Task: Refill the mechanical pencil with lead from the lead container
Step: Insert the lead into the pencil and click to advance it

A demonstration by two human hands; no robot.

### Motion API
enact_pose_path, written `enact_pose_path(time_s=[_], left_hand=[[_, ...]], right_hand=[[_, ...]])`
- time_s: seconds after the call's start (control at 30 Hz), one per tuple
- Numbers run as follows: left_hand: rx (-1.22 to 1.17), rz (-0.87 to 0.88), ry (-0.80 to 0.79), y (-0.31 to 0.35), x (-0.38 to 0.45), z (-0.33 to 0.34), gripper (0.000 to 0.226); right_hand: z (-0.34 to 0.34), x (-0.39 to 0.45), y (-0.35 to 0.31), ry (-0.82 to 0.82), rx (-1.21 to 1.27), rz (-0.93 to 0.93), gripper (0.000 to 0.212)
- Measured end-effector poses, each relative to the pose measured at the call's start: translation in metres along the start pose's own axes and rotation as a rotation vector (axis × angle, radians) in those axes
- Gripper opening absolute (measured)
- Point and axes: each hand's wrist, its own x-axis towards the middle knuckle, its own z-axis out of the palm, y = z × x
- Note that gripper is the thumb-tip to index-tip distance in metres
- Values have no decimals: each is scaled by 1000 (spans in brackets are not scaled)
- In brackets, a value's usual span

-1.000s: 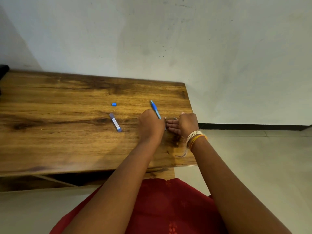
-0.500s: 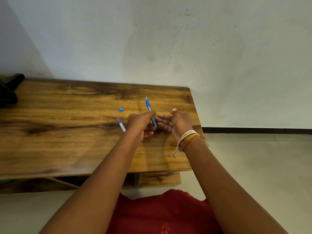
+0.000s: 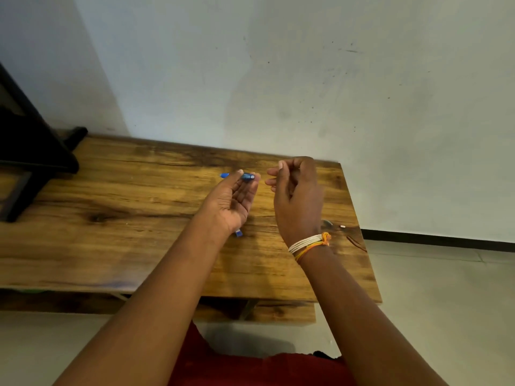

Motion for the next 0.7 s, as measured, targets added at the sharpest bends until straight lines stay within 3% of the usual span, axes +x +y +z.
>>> enact_pose_path(time_s=[0.7], left_hand=[[-45, -8, 10, 12, -3, -11, 15]], right_hand=[[14, -7, -10, -49, -73, 0, 14]])
